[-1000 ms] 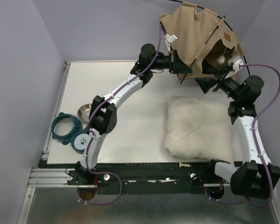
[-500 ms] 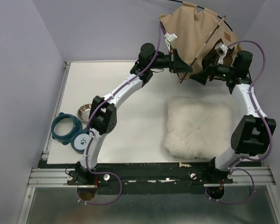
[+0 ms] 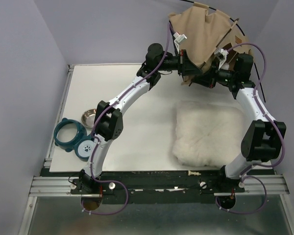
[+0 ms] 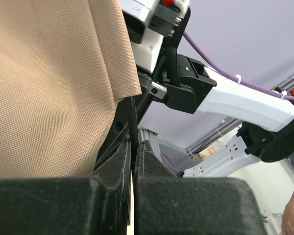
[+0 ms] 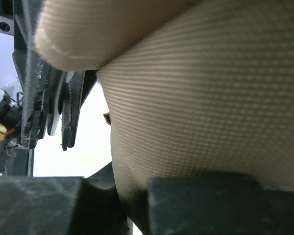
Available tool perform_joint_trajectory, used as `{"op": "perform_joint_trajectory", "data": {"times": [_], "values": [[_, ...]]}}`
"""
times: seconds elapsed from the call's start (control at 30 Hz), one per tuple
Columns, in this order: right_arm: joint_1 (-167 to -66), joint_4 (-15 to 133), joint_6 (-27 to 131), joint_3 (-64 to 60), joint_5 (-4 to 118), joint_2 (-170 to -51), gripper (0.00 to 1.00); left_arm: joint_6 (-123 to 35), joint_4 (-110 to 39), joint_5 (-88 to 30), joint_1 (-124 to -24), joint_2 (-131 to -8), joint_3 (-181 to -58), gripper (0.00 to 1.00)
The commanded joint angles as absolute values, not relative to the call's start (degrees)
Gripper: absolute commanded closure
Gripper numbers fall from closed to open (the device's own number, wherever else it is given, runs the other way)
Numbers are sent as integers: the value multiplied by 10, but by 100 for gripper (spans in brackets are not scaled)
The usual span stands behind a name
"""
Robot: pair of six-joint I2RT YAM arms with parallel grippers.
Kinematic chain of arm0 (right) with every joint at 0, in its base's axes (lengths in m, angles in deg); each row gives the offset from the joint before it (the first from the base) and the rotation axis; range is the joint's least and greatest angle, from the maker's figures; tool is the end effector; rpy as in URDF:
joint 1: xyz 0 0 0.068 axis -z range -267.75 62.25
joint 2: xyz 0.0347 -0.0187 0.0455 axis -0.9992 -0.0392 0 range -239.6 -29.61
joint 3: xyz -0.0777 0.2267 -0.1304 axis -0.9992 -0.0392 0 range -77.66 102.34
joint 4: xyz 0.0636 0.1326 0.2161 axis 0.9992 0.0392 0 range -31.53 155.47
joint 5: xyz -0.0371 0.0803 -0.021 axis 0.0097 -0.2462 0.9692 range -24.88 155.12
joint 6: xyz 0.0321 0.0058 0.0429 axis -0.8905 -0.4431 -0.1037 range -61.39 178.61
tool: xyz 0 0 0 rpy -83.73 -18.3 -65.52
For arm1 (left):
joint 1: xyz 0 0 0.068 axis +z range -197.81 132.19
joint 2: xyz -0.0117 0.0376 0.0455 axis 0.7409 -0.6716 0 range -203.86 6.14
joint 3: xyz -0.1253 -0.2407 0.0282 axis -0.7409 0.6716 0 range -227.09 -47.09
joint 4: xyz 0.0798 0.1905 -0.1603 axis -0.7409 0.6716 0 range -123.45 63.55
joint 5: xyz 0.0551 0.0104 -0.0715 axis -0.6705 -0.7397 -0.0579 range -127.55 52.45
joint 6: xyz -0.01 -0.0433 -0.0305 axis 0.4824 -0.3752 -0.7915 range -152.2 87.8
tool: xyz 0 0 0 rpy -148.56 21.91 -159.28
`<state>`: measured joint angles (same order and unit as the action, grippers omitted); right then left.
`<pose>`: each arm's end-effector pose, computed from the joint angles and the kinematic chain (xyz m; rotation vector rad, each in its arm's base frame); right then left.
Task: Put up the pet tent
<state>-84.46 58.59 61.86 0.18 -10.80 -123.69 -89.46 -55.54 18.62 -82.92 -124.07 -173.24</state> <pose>0.3715 0.0132 0.3427 -0.8909 1.5269 1.1237 0.4151 -0.3279 0.3867 0.7300 1.5488 -1.8809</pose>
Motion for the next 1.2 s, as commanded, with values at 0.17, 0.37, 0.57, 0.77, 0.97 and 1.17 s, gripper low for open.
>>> {"op": "perform_joint_trajectory", "data": {"times": [0.17,0.37,0.57,0.77,0.97,1.17], "values": [[-855,758,699,-28,-166,-1211,99,-755,-529,118,-823,-1282,-1812,100],[-856,932,822,10,-189,-1225,99,-725,-529,101,-823,-1278,-1803,100],[-855,1052,888,59,-216,-1251,99,-719,-566,96,-826,-1282,-1781,100],[-849,1064,869,96,-236,-1266,99,-685,-580,104,-838,-1269,-1745,100],[-845,1066,852,121,-249,-1280,99,-684,-602,85,-838,-1284,-1751,100],[-845,1069,846,115,-257,-1280,99,-695,-630,84,-838,-1292,-1746,100]]}}
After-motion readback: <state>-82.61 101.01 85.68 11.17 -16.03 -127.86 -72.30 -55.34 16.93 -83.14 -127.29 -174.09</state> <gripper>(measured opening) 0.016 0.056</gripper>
